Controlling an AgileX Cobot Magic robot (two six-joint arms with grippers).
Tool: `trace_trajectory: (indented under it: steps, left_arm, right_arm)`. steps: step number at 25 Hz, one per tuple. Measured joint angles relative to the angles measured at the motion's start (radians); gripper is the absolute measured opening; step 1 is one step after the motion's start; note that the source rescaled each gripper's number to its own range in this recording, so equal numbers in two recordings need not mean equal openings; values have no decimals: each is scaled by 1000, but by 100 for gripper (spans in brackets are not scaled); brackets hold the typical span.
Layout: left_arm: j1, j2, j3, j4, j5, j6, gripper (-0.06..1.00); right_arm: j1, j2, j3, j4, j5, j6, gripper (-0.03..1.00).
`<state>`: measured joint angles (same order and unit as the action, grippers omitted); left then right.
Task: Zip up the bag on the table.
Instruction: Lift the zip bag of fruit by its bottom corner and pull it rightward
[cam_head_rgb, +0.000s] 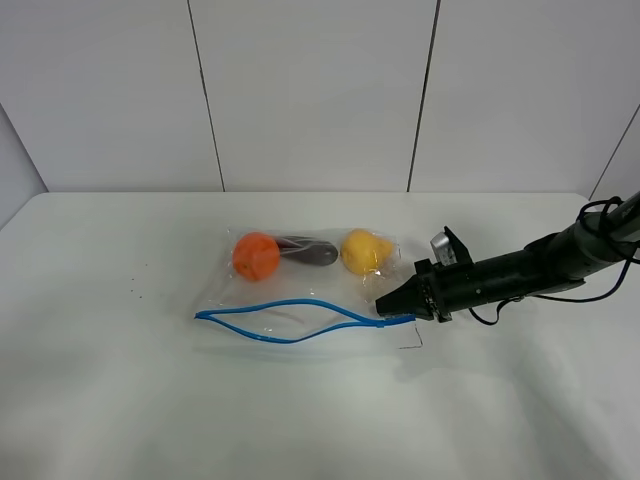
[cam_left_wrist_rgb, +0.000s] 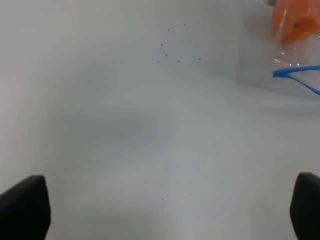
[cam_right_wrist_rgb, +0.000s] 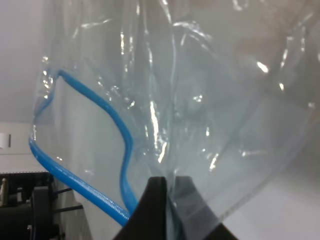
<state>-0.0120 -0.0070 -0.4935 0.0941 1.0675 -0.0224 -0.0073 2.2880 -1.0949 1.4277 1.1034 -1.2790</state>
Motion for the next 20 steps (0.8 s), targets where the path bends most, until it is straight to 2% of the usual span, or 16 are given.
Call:
trace_trajectory:
  steps: [10, 16, 20]
  left_arm:
    - [0, 0, 0, 0, 0, 0, 100]
    - [0, 0, 0, 0, 0, 0, 100]
    - [0, 0, 0, 0, 0, 0, 100]
  right_arm:
    - [1, 0, 0, 4, 2, 13, 0]
    - [2, 0, -5, 10, 82, 34, 0]
    - [2, -11, -5, 12, 91, 46, 0]
